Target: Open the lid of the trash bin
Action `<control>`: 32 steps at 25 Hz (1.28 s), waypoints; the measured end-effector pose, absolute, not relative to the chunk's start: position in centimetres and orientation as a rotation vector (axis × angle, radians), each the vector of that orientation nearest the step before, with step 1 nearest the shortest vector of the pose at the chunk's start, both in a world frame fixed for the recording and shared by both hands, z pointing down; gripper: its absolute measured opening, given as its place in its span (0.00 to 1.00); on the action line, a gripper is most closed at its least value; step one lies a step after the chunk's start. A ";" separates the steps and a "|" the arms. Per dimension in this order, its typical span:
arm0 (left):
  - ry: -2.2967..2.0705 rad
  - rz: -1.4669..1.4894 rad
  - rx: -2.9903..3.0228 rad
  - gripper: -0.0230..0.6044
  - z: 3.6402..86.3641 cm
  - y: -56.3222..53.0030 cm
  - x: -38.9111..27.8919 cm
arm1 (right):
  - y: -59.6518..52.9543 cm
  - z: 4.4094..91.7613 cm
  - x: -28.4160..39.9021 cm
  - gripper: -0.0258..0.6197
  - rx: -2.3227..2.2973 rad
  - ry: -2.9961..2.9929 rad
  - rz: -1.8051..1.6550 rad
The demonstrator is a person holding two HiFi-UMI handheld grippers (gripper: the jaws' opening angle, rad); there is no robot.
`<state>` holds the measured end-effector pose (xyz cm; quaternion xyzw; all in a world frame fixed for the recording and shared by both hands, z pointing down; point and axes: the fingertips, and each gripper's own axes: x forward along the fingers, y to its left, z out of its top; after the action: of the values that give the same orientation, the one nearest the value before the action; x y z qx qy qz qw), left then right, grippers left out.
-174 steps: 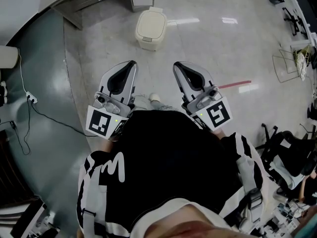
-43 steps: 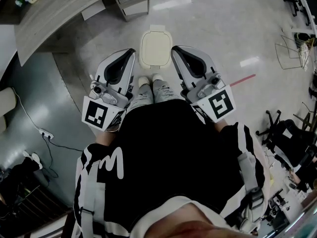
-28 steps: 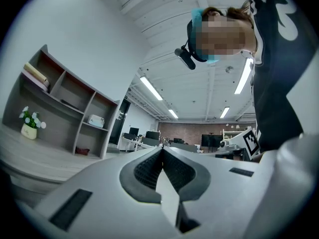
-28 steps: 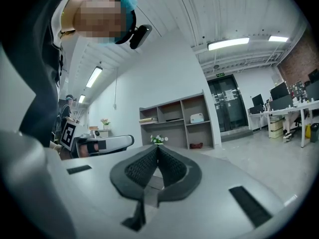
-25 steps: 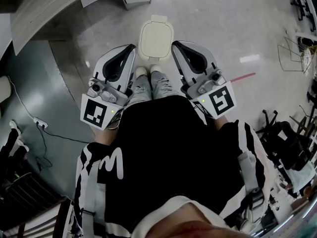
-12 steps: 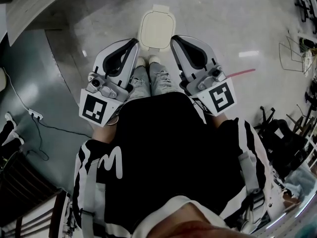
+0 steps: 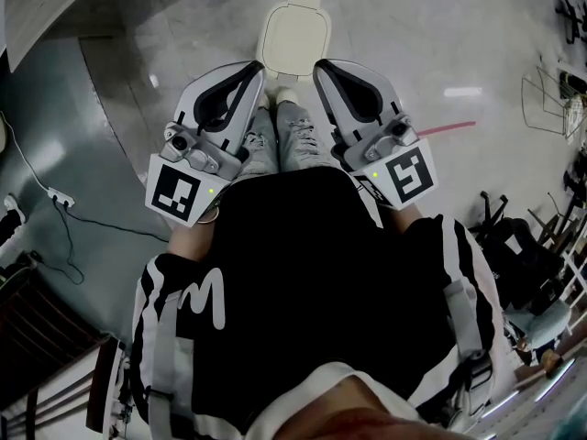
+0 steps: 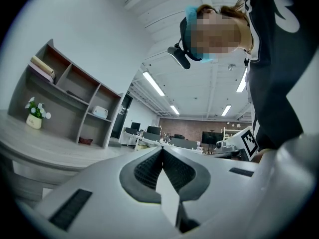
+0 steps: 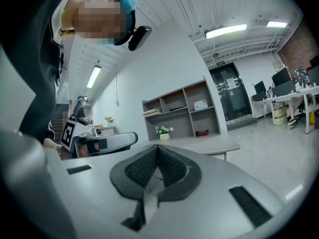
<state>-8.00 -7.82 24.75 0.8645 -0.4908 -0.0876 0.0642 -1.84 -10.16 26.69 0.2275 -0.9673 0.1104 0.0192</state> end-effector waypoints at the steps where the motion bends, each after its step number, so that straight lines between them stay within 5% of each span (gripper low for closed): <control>1: -1.480 -0.263 2.609 0.04 25.0 -7.9 -7.9 | -10.2 27.0 -1.8 0.05 0.703 -3.002 0.348; 32: -1.481 -0.229 2.578 0.04 28.7 -8.9 -9.1 | -10.9 31.3 -3.1 0.05 0.706 -2.935 0.406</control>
<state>-9.05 -8.90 28.66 0.8618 -0.4951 -0.0765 0.0796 -3.08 -10.88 31.32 0.2316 -0.9625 0.1332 0.0479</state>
